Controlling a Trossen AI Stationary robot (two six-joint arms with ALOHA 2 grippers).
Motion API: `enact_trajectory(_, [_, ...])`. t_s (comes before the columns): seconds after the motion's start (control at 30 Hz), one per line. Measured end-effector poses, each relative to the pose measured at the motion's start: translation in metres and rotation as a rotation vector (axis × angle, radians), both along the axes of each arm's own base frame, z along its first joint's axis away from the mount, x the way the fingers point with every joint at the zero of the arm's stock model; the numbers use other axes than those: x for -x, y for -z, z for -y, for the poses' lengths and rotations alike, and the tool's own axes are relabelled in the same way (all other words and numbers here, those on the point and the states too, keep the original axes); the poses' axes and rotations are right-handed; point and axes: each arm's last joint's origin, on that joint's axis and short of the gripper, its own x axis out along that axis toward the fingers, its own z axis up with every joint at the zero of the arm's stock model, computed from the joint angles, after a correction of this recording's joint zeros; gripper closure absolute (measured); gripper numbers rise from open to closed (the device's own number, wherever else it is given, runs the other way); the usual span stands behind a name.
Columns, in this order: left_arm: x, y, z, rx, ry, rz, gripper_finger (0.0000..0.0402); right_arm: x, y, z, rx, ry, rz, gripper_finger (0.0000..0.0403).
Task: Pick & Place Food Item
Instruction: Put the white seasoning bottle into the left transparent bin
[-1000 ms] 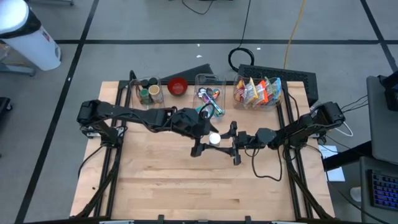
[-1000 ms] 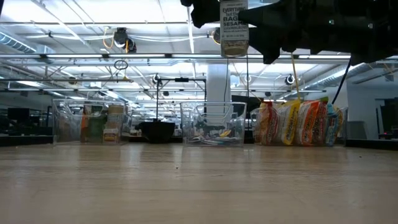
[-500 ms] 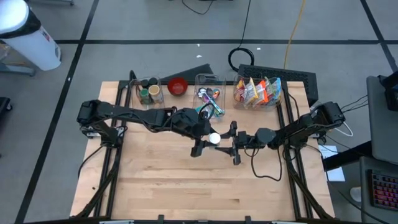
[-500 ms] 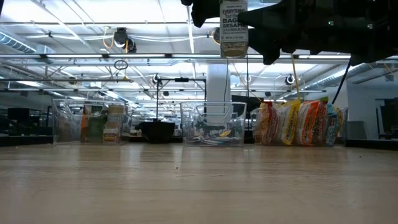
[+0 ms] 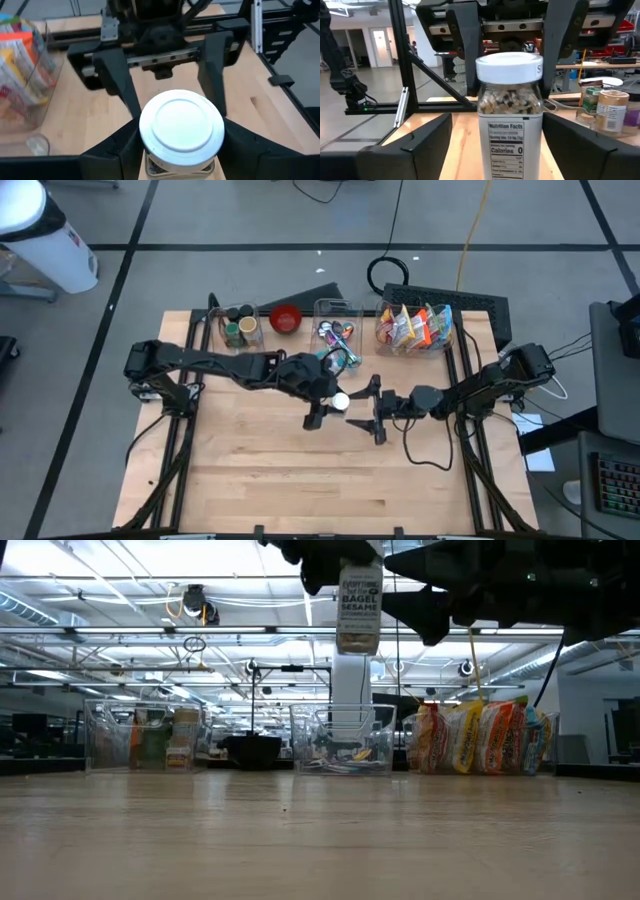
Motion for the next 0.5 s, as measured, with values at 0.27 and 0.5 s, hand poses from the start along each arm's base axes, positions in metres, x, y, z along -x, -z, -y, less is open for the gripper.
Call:
enact_trajectory(0.27, [0.019, -0.016, -0.017, 0.015, -0.069, -0.033, 0.0193, 0.0, 0.0, 0.0, 0.007, -0.002, -0.004, 0.0104])
enact_trajectory(0.5, [0.068, -0.049, -0.03, 0.002, -0.187, -0.066, 0.0193, 0.002, 0.0, 0.0, 0.013, 0.001, 0.005, 0.0113])
